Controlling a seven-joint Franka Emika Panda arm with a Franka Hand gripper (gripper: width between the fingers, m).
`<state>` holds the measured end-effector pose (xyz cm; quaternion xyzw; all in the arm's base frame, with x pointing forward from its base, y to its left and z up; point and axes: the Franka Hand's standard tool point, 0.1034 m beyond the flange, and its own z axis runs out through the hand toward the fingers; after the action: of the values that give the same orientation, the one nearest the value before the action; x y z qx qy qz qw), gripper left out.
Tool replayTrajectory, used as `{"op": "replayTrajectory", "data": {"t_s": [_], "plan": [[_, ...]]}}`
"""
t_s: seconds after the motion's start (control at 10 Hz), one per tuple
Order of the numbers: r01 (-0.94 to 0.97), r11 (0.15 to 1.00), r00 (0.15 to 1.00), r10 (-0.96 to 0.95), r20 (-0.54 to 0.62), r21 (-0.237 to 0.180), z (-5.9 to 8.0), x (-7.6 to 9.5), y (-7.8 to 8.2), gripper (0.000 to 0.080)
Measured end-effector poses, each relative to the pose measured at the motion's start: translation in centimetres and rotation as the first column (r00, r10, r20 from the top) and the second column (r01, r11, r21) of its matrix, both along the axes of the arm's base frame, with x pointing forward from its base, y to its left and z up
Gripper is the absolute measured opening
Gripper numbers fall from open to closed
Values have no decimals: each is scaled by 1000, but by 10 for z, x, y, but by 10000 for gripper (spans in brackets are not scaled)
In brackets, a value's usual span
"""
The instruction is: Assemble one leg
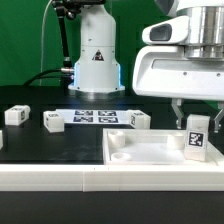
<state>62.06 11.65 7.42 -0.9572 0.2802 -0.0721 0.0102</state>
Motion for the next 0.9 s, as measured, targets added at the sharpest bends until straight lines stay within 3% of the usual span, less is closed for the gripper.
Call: {"op": "replayTrajectory", "data": {"t_s": [0.4, 0.9], "plan": [[392, 918, 919, -394, 9, 65, 0, 0, 2, 291], [763, 632, 643, -764, -58, 136, 1, -1, -2, 292]]}}
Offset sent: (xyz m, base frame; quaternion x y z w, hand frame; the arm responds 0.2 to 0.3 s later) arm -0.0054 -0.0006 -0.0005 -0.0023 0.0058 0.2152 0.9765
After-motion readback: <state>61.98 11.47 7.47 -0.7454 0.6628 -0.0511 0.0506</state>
